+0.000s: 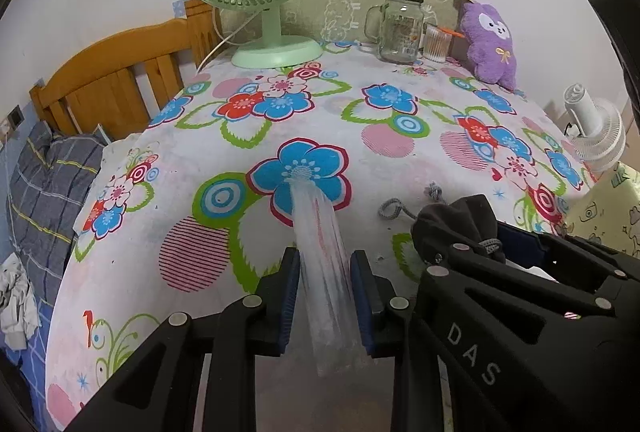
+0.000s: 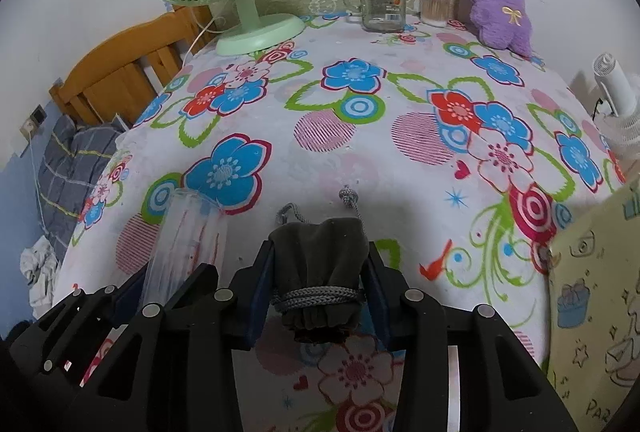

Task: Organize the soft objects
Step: 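Lift the grey sock bundle and clear bag and carry them toward the box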

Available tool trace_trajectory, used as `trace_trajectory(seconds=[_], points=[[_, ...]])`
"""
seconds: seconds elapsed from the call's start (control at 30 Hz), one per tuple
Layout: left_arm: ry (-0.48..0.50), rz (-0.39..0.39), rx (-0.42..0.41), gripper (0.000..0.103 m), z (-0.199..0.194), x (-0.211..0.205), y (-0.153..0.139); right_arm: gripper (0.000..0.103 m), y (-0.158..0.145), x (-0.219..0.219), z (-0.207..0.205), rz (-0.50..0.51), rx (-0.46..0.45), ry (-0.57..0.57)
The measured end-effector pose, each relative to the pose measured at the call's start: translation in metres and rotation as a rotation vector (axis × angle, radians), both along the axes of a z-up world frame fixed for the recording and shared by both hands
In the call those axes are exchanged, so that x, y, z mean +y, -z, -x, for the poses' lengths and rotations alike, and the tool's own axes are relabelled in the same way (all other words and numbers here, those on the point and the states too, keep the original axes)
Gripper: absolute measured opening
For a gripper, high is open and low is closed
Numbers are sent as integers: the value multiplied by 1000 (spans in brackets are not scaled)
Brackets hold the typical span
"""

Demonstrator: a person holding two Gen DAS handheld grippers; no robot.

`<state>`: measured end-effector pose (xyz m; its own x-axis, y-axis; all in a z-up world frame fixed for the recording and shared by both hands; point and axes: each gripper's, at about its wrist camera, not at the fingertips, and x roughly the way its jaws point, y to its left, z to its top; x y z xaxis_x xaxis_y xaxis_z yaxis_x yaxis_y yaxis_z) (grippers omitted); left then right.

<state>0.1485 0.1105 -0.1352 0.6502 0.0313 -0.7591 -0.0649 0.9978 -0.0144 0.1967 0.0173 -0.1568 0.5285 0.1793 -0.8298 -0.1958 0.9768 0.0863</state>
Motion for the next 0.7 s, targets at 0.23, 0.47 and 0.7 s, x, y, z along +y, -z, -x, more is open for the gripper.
trace_trajectory(seconds=[0.23,0.47,0.7], points=[[1,-6,-15,25,10,-6,-6,45,-9,-8,14,1,-19,6],[0,-6,-32,22,20,-10,-13,45,-20,-12,27,0,-44,3],[7,-10,-53,21,29,-13,-23,44,-30,-15,37,-7,-67,2]])
